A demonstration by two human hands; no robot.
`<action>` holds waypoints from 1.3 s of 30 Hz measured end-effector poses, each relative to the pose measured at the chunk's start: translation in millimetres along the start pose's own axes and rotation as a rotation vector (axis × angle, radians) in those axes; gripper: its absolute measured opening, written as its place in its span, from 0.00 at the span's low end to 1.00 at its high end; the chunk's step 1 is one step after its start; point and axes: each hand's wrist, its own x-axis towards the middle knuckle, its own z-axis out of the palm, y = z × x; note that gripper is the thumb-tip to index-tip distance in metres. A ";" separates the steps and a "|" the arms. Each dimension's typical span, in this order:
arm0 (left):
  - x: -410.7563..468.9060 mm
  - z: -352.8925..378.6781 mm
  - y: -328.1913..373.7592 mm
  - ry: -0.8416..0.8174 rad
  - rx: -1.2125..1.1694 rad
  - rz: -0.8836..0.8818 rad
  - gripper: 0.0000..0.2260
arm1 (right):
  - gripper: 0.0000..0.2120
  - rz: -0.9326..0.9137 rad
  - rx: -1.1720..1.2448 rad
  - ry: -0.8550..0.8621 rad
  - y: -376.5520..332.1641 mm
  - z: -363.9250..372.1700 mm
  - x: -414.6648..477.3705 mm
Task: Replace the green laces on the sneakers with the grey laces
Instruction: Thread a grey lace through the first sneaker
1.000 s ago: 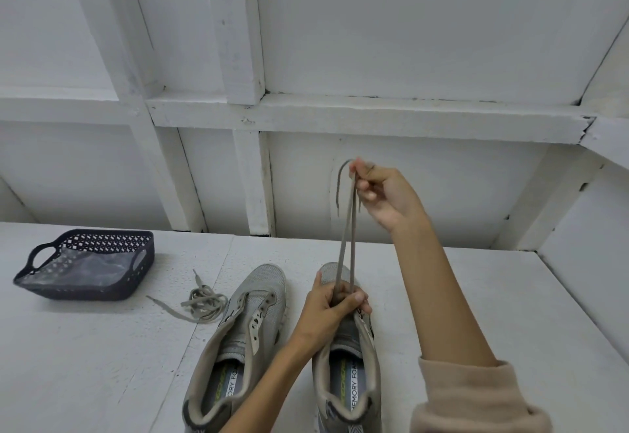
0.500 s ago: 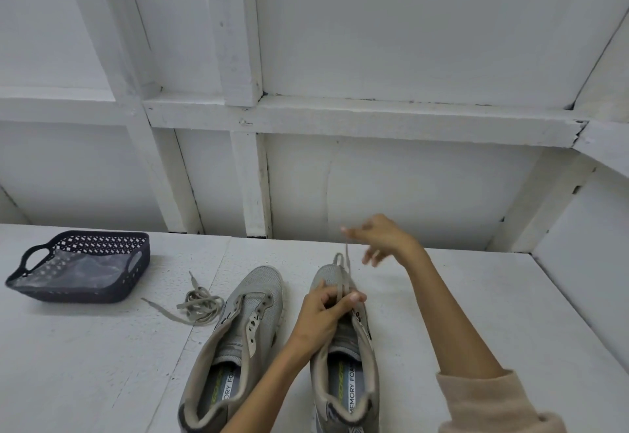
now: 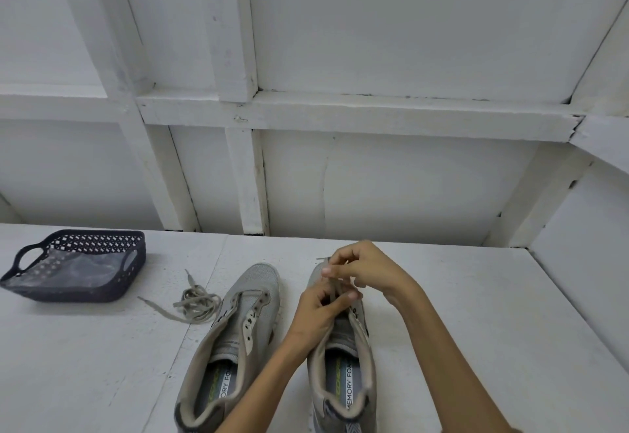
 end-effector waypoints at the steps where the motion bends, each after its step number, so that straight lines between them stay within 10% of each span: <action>1: 0.3 -1.0 -0.8 -0.010 -0.008 0.001 0.02 | 0.07 -0.005 0.018 0.012 -1.9 1.7 0.0; 8: 6.7 -5.1 -6.8 -0.010 -0.062 -0.012 0.25 | 0.08 -0.001 0.244 0.067 3.2 -0.9 5.9; 15: 6.3 -3.7 -9.2 0.024 0.059 0.025 0.15 | 0.14 -0.082 0.783 0.160 -35.8 -23.4 8.4; 19: 3.1 -5.6 -8.6 0.022 0.104 0.051 0.17 | 0.05 -0.293 0.488 0.204 -89.7 -50.2 -1.3; 28: -5.0 -2.9 3.8 -0.048 0.124 0.062 0.09 | 0.01 -0.041 0.378 0.080 -52.4 -14.6 45.5; 35: -2.1 -7.9 13.5 -0.061 0.062 0.017 0.18 | 0.24 0.394 -0.121 -0.116 5.9 -14.9 67.8; 39: 7.6 -17.0 29.2 -0.038 0.056 0.037 0.16 | 0.23 0.354 0.083 -0.118 34.0 -30.1 56.0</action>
